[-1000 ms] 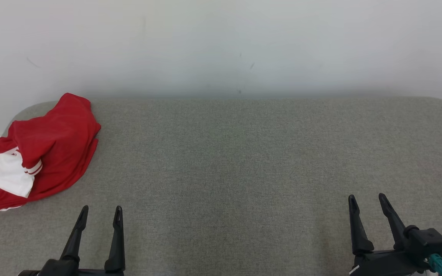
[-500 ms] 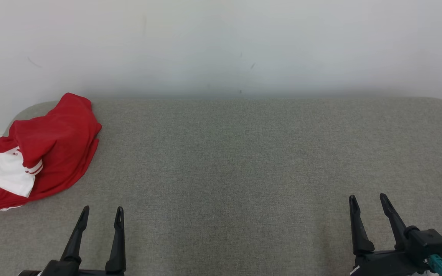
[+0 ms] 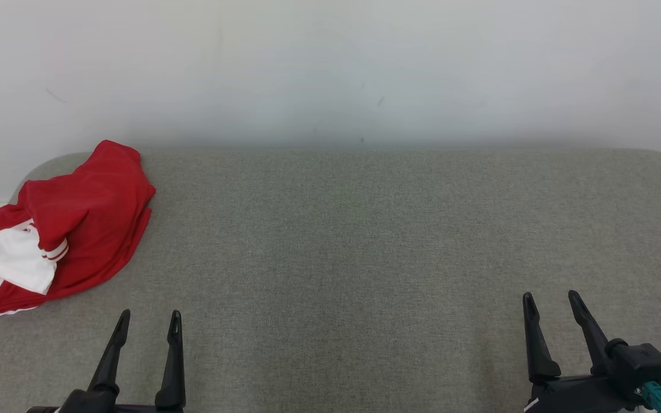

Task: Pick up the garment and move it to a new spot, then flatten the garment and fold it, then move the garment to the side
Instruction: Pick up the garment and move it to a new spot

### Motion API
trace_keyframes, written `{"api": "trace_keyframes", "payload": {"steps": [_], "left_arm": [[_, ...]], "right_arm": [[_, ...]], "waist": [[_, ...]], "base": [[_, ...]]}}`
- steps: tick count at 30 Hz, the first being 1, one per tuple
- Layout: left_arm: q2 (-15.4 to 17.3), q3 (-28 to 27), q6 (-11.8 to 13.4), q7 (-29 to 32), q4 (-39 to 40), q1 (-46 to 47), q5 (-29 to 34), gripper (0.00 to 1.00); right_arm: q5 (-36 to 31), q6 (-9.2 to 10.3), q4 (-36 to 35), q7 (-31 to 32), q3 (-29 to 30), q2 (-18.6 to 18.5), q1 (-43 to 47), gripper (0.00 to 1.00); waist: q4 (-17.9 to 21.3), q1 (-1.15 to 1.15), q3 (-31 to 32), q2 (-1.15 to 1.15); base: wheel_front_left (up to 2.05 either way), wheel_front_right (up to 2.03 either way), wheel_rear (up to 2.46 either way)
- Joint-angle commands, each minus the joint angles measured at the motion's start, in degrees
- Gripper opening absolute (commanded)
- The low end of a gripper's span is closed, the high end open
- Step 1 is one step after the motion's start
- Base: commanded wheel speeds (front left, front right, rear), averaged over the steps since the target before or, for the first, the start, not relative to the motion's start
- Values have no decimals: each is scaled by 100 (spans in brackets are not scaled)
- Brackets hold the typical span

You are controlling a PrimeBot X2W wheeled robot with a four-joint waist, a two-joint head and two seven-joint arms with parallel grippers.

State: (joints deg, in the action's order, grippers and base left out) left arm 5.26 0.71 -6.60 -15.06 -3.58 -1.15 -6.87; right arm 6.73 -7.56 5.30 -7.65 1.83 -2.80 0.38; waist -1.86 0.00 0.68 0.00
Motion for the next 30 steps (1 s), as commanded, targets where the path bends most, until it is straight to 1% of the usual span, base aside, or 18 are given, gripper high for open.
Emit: {"api": "trace_keyframes", "payload": {"steps": [1, 5, 8, 13, 23, 30], "left_arm": [[-16, -14, -24, -18, -20, -20, 32, 100], [-20, 32, -31, -19, -67, 28, 38, 100], [-19, 13, 10, -19, -113, 57, 53, 100], [11, -96, 132, -19, -182, 56, 87, 100], [79, -196, 158, -18, -239, 54, 44, 100], [120, -313, 250, -18, -329, 59, 31, 100]], "right_arm": [[28, 14, 4, -27, 1, -15, 53, 100], [78, 14, 20, -49, 19, -14, 76, 100], [96, 14, 15, -51, 18, -13, 97, 100], [135, 14, 12, -64, 36, -13, 125, 100], [211, 14, 103, -105, -8, -13, 123, 100], [183, 14, 151, -87, -40, -13, 63, 100]], "waist": [[-18, 0, -4, 0], [-161, 0, -6, 0], [-353, 0, -20, 0], [-763, 0, -47, 0], [-1699, 0, -117, 0], [-2246, 0, -112, 0]], "base": [[0, 0, 0], [0, 0, 0], [0, 0, 0], [0, 0, 0], [0, 0, 0], [0, 0, 0]]}}
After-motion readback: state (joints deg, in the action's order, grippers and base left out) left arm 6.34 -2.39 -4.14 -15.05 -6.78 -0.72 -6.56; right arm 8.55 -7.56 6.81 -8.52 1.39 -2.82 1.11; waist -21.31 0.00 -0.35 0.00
